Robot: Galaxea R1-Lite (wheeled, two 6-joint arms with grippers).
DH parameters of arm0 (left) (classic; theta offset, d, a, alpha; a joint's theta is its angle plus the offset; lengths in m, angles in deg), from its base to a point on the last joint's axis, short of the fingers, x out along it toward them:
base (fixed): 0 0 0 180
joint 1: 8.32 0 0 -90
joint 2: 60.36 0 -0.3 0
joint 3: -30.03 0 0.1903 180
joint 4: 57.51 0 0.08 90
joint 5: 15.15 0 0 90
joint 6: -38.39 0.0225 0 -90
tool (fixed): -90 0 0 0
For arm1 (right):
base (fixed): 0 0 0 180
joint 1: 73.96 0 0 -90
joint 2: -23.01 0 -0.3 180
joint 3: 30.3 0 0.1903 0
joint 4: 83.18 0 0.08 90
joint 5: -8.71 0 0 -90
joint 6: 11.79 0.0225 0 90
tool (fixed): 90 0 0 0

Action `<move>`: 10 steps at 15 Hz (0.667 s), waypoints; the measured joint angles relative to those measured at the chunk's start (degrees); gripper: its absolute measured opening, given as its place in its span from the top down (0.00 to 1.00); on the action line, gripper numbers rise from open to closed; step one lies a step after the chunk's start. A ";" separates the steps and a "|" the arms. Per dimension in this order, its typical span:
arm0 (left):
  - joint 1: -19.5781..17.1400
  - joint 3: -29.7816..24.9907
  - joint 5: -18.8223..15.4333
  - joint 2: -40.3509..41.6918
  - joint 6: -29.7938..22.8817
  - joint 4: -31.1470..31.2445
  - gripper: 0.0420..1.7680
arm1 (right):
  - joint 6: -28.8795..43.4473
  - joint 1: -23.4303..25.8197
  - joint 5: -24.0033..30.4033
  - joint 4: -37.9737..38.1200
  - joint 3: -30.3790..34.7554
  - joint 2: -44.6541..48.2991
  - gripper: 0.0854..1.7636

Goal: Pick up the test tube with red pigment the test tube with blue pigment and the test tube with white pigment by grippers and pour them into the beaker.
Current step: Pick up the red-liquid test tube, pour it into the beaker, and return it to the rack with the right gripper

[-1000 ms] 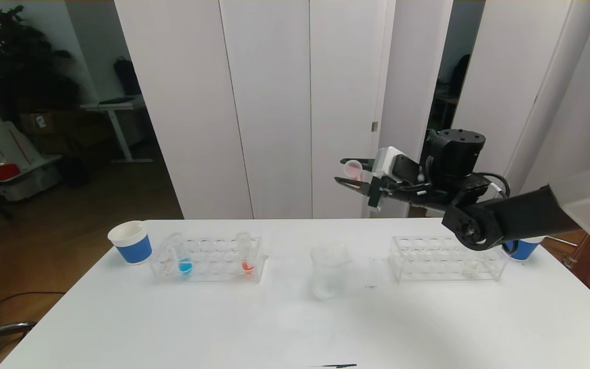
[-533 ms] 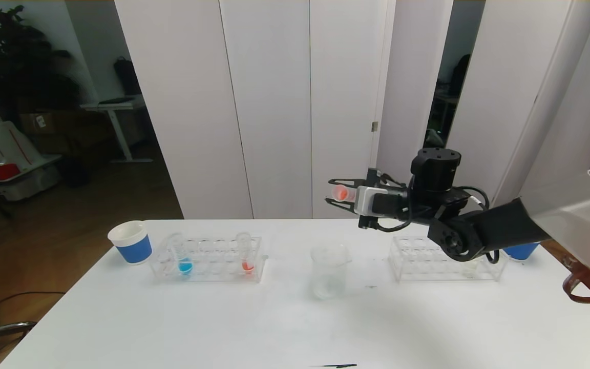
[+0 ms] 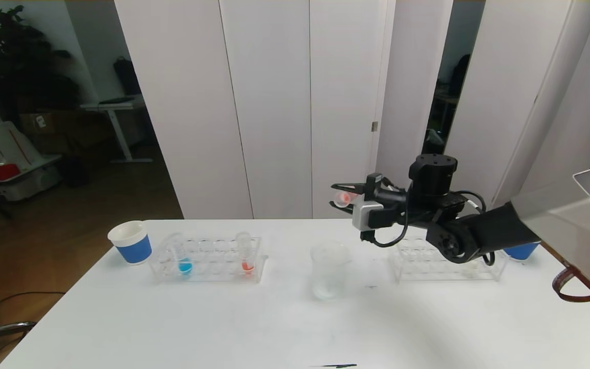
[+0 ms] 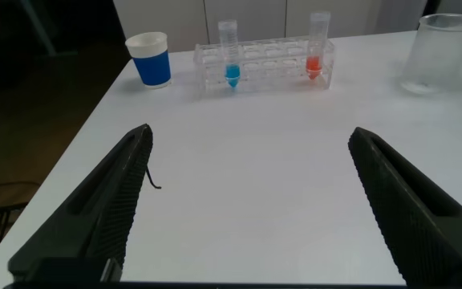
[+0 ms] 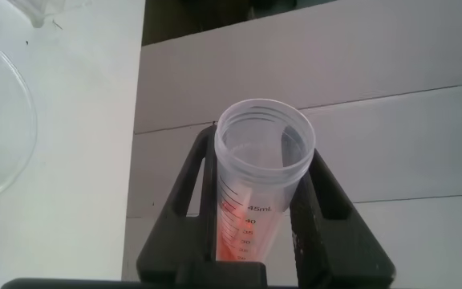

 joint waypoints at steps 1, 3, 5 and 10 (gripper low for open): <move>0.00 0.00 0.02 0.00 -0.02 0.00 0.01 | -1.32 0.02 -0.59 0.00 -0.13 -0.24 0.70; 0.00 0.00 0.00 0.00 -0.02 0.00 0.01 | -3.28 0.16 -0.78 -0.13 -0.27 -0.57 0.70; 0.00 0.00 0.00 0.00 0.00 0.00 0.01 | -5.64 0.33 -0.78 -0.13 -0.29 -0.88 0.70; 0.00 0.00 0.00 0.00 0.00 0.00 0.01 | -10.34 0.20 -0.80 -0.18 -0.27 -1.85 0.70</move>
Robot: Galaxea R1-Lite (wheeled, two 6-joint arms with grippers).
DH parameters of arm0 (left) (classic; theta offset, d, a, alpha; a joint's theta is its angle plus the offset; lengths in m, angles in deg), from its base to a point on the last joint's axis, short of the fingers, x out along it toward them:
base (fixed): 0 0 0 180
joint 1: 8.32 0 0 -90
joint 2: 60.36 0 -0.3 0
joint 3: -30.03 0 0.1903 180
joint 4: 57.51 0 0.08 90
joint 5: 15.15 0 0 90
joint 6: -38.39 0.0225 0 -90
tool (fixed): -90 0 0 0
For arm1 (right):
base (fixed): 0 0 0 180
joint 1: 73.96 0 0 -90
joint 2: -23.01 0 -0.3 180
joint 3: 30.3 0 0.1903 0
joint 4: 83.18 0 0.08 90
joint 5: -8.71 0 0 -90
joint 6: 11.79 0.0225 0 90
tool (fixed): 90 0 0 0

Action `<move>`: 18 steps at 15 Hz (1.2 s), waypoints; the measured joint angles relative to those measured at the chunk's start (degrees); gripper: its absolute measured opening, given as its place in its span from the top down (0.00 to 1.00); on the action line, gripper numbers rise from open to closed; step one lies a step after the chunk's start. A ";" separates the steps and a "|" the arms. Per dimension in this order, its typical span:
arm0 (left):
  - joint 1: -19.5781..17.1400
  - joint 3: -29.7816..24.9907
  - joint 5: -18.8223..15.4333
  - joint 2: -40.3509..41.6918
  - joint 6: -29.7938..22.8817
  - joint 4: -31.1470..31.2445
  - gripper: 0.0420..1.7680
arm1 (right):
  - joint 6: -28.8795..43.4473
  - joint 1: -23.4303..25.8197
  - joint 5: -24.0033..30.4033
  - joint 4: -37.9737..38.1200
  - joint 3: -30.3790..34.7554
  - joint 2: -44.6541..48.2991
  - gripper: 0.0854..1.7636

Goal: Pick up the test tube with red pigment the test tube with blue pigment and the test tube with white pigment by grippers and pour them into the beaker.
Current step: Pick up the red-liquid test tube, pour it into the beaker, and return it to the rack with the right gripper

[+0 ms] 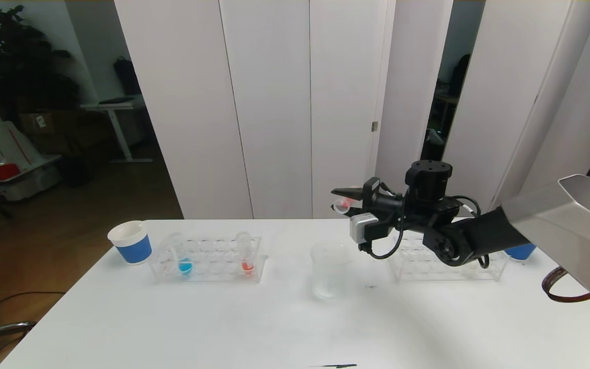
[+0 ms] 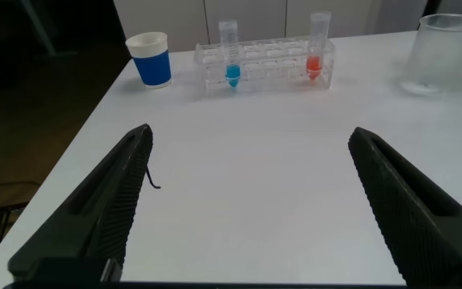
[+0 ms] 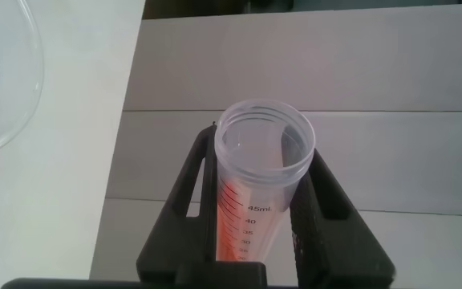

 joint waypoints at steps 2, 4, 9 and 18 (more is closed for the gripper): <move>0.00 0.00 0.00 0.00 0.00 0.00 0.01 | -1.12 -0.26 0.00 0.05 -0.12 -0.38 0.70; 0.00 0.00 0.00 0.00 0.00 0.00 0.01 | -1.97 -0.41 0.02 0.02 -0.22 -0.55 0.70; 0.00 0.00 0.00 0.00 0.00 0.00 0.01 | -7.13 -0.52 0.02 -0.17 -0.44 -0.66 0.70; 0.00 0.00 0.00 -0.02 0.00 0.00 0.01 | -11.22 -0.72 0.16 0.00 -2.12 -1.10 0.70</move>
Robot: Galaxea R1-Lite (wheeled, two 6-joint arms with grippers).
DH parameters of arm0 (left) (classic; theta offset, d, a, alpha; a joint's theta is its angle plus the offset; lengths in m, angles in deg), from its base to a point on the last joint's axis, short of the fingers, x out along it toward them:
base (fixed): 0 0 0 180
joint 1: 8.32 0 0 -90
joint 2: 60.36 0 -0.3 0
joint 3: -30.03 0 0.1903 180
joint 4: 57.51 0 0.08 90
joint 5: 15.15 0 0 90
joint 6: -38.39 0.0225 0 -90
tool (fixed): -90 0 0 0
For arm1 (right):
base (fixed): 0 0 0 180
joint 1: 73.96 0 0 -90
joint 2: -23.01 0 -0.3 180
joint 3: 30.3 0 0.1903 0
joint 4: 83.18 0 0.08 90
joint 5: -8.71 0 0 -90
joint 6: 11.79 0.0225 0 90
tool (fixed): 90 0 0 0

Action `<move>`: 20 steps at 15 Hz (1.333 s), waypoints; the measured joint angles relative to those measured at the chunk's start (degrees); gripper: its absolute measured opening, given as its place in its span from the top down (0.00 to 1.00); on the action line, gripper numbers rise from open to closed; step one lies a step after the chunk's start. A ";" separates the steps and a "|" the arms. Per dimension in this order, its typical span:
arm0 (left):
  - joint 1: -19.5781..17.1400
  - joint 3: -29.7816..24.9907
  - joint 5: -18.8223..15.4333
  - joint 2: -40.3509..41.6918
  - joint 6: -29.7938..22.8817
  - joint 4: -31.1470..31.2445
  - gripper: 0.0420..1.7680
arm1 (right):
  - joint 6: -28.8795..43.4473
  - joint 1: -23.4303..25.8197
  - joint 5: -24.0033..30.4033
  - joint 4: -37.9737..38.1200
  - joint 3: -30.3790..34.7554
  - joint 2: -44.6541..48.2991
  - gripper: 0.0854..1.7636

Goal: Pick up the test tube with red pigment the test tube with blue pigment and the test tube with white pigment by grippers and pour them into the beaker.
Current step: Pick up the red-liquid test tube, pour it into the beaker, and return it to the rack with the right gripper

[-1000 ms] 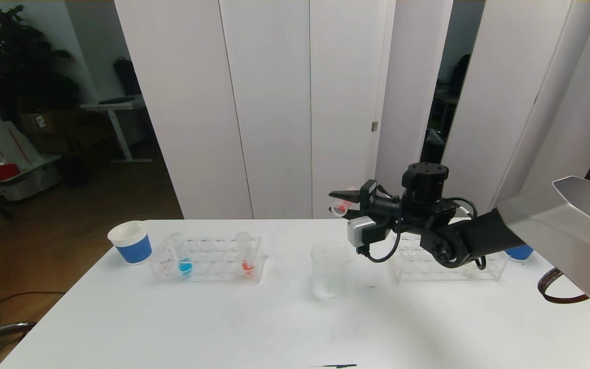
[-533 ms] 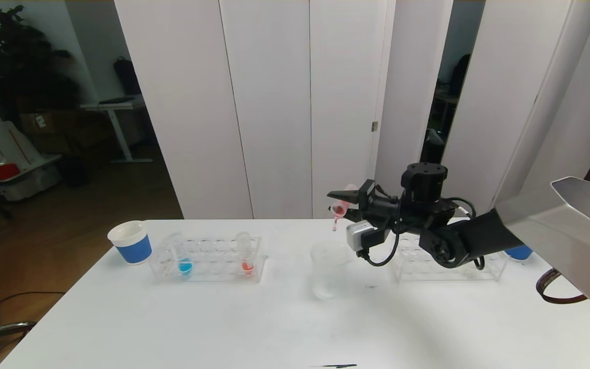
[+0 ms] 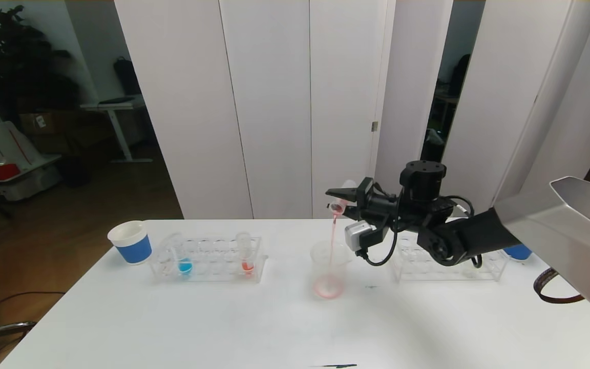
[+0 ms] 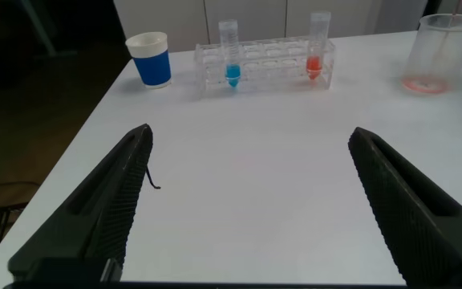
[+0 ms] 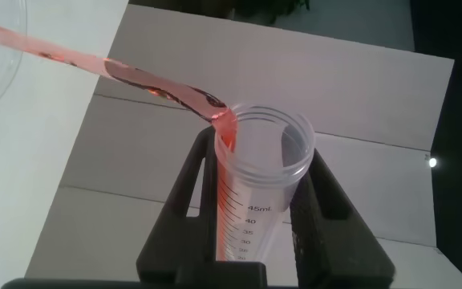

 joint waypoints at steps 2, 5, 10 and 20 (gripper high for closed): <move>0.00 0.00 0.00 0.02 0.00 -0.02 0.01 | -1.44 0.00 0.09 0.05 -0.33 -0.05 0.70; 0.00 0.00 0.02 0.02 0.00 0.00 0.01 | -3.91 -0.04 0.37 -0.01 -0.87 -0.33 0.70; 0.00 0.00 0.00 0.00 -0.02 0.00 0.01 | -8.37 -0.12 0.74 -0.09 -2.82 -0.66 0.70; 0.00 0.00 0.00 0.02 0.00 0.00 0.01 | -8.48 -0.63 -0.18 -1.74 -3.84 -1.02 0.70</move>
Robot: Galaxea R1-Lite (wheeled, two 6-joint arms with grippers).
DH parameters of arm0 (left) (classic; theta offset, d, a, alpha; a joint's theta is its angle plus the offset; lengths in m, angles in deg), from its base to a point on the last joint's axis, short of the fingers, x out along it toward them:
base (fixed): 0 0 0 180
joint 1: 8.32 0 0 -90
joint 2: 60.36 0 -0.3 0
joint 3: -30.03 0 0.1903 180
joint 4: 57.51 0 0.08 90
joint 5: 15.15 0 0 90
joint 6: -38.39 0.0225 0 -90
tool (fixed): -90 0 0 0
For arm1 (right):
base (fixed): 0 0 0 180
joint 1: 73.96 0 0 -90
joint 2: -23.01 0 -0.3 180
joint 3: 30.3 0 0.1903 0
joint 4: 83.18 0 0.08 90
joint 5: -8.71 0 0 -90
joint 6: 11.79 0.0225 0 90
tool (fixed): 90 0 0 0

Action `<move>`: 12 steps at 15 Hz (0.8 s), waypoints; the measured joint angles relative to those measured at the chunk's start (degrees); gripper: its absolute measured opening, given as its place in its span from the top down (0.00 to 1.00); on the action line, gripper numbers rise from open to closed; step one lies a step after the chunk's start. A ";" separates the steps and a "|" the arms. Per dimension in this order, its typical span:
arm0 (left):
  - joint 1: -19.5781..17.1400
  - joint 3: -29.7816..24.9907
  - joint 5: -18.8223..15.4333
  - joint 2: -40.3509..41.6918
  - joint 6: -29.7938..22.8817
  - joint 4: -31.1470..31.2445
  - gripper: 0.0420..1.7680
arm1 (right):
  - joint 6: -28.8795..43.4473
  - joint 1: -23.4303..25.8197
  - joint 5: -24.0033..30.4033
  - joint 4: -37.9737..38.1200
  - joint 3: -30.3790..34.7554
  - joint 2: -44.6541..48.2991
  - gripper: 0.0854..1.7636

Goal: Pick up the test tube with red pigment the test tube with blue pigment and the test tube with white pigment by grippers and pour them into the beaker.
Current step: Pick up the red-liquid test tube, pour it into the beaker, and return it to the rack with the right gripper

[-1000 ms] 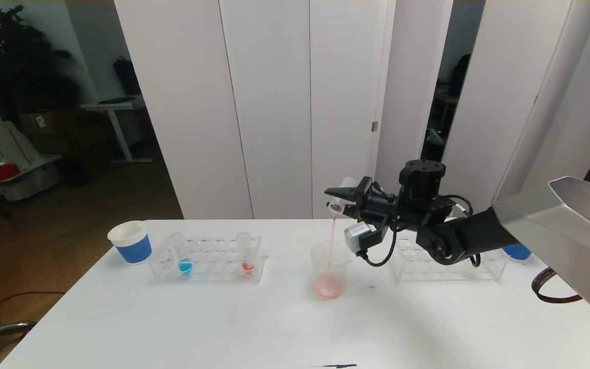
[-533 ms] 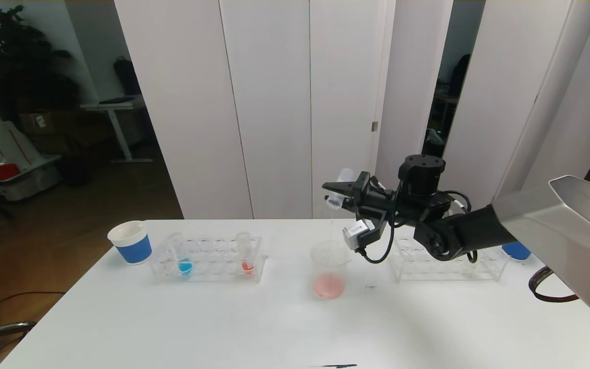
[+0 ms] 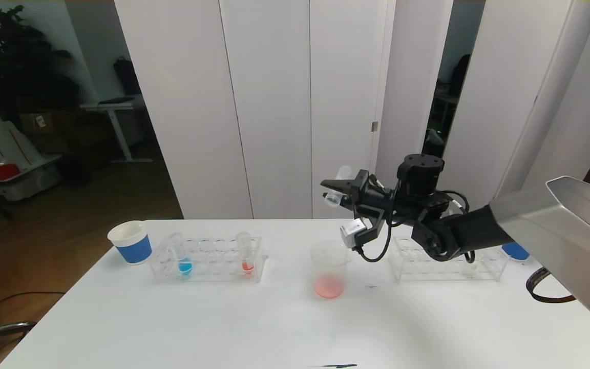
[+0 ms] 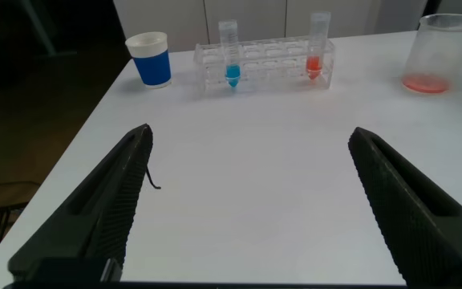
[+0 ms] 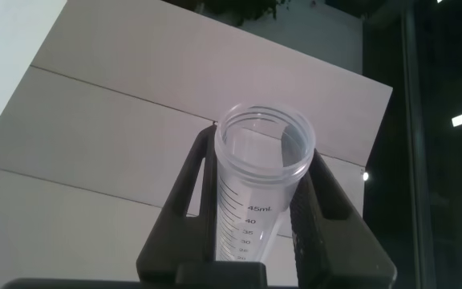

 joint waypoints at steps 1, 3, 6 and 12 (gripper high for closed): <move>0.00 0.00 0.00 0.00 -0.02 0.00 0.01 | 1.05 0.00 -0.09 -0.13 -0.38 0.06 0.70; 0.00 0.00 0.00 0.00 0.00 0.00 0.01 | 5.38 -0.23 -0.34 -0.17 -0.85 0.63 0.70; 0.00 0.00 0.00 0.00 0.00 0.00 0.01 | 12.64 -0.72 -4.78 -1.29 -2.61 1.88 0.70; 0.00 0.00 0.00 0.00 0.00 0.00 0.01 | 33.45 -1.57 -21.09 -6.97 -2.62 3.67 0.70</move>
